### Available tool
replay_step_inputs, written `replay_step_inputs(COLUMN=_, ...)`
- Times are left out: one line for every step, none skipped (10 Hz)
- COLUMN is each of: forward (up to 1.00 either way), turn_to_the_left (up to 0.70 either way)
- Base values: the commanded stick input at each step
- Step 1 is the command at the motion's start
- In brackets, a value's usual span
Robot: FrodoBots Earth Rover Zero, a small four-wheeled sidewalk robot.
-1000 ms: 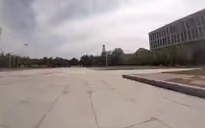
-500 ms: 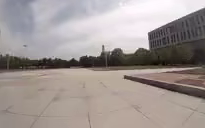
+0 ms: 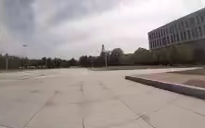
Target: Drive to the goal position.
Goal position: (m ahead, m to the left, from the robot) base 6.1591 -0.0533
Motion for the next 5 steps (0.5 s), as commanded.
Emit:
replay_step_inputs(forward=0.7, turn_to_the_left=0.0)
replay_step_inputs(forward=0.7, turn_to_the_left=0.0)
replay_step_inputs(forward=0.7, turn_to_the_left=0.0)
replay_step_inputs(forward=0.7, turn_to_the_left=0.0)
replay_step_inputs(forward=0.7, turn_to_the_left=0.0)
